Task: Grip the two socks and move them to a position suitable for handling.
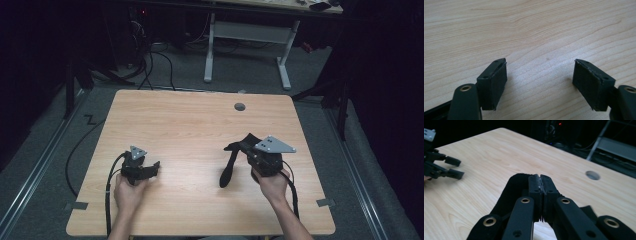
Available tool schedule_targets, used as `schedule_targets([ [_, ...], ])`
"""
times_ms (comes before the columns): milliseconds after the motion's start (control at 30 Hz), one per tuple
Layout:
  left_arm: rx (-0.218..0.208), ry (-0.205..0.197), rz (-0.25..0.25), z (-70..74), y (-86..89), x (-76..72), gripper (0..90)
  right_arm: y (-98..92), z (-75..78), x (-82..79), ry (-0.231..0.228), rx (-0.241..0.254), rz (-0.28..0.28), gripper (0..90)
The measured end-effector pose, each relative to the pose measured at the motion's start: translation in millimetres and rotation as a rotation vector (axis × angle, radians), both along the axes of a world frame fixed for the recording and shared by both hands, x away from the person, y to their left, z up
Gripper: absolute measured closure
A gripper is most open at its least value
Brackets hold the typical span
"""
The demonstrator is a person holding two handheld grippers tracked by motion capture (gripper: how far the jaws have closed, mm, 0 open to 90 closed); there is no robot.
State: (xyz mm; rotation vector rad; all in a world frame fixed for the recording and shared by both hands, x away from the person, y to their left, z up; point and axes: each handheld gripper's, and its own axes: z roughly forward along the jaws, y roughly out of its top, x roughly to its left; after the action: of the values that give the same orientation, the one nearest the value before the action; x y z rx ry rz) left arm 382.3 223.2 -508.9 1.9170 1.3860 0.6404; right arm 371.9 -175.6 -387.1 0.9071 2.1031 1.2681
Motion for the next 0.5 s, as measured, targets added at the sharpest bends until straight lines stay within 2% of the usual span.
schedule_targets([
  [33, 0.001, 0.0, -0.002, 0.1, 0.0, -0.1, 28.3, 10.2, -3.8, 2.6, 0.011, -0.015, 0.014, 88.4],
  [167, 0.002, 0.0, -0.003, 0.0, -0.1, -0.1, 28.3, 22.7, -12.2, 11.4, 0.038, -0.019, 0.027, 88.4],
  [367, 0.005, 0.001, -0.004, 0.1, -0.4, -0.2, 27.6, 39.1, -36.2, 29.8, 0.117, -0.016, 0.042, 88.1],
  [400, 0.005, 0.001, -0.004, 0.1, -0.4, -0.2, 27.6, 39.1, -36.2, 29.8, 0.117, -0.016, 0.042, 88.1],
  [500, 0.004, 0.001, -0.004, 0.1, -0.3, -0.1, 27.6, 52.5, -53.7, 36.2, 0.143, -0.062, 0.05, 87.8],
])
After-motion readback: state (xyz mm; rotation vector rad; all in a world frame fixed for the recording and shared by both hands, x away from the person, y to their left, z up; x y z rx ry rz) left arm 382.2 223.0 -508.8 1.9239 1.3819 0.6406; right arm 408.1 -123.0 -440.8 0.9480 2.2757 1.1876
